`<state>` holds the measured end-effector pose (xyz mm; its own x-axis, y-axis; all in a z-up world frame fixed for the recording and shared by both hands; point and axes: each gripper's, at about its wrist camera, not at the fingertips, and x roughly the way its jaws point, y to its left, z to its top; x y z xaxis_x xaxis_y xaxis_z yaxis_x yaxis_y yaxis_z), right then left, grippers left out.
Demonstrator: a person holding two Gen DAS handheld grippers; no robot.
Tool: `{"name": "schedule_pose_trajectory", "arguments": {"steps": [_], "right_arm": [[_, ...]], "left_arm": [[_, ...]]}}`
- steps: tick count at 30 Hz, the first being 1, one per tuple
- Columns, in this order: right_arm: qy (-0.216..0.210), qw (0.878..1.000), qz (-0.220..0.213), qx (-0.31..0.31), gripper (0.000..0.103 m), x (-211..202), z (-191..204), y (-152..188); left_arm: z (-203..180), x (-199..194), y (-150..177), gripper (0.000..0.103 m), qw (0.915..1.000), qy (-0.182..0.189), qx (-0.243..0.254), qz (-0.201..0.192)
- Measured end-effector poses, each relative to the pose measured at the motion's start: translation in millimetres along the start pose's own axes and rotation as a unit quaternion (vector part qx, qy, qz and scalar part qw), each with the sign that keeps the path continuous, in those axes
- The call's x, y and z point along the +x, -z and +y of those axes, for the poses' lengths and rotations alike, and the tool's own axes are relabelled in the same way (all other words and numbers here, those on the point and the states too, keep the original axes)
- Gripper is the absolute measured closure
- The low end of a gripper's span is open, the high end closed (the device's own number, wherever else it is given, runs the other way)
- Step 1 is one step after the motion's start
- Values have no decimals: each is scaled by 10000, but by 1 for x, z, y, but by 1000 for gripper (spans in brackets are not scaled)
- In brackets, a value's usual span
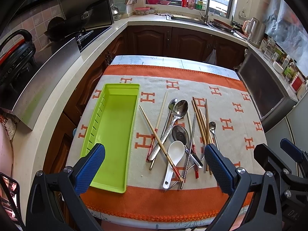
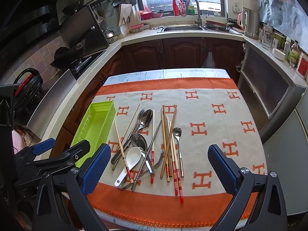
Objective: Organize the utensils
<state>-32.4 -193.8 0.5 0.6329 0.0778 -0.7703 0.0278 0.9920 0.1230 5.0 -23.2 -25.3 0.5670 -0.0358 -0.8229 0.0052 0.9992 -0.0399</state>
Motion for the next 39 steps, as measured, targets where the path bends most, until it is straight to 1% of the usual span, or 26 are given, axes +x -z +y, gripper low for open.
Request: {"name": "schedule_pose_trajectory", "arguments": {"steps": [3,13,17,19,21,26,29,31,32,34,35,37,39], "right_arm": [[-10,10000,40,27,1,2,1,4],[-139,9992,316,198,1,21,-13,-8],[-181,9983,401,394,1,32,-24,-11],[-212,9974,448,525,1,39,-37,-15],[-237,9959,511,702,1,47,-47,-17],[-267,9922,633,1038,2,68,-76,-25],[-202,9931,639,965,7,81,-84,-30],[-209,9933,697,903,8,93,-87,-33],[-240,9931,733,888,10,98,-89,-33],[-314,9926,810,847,15,108,-88,-35],[-344,9924,848,827,17,114,-89,-36],[-420,9914,937,814,21,125,-88,-37],[-513,9899,1019,840,23,133,-87,-37]], "left_arm": [[-1,2,-2,1,10000,-8,10,44],[-5,22,-7,1,9995,-43,13,324],[2,36,-14,1,9989,49,-211,418],[9,44,-20,1,9986,143,-357,353],[13,49,-28,1,9989,184,-374,224],[15,58,-49,1,9997,46,-249,2],[21,66,-63,1,9995,131,-293,22],[28,76,-70,2,9983,318,-466,138],[30,80,-71,3,9978,346,-522,205],[32,96,-73,14,9965,337,-608,470],[33,102,-71,17,9957,352,-625,587],[33,120,-65,36,9922,438,-671,959],[31,135,-55,46,9868,611,-730,1309]]}}
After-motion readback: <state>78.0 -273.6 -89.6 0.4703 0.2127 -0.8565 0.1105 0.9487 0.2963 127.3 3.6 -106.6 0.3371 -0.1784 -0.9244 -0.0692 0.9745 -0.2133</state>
